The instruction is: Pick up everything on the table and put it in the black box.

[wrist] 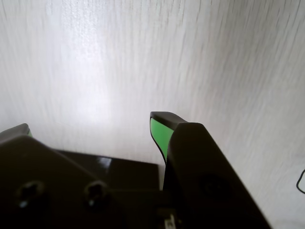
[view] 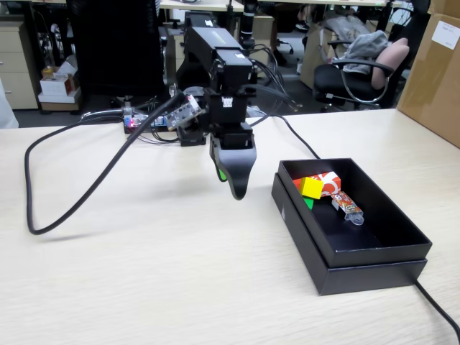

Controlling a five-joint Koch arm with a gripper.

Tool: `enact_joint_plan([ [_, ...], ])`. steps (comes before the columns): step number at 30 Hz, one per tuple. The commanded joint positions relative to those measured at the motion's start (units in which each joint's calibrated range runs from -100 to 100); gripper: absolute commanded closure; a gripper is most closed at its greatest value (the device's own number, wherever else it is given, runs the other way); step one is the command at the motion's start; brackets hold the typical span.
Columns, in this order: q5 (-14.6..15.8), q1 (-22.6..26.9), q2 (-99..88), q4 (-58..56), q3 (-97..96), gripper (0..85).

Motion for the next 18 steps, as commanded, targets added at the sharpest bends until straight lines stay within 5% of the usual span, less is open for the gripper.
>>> enact_joint_plan([
  [1, -0.44, 0.39, -11.80, 7.81, -5.03, 37.5],
  [18, -2.64, 0.39, -48.63, 30.10, -46.73, 35.6],
])
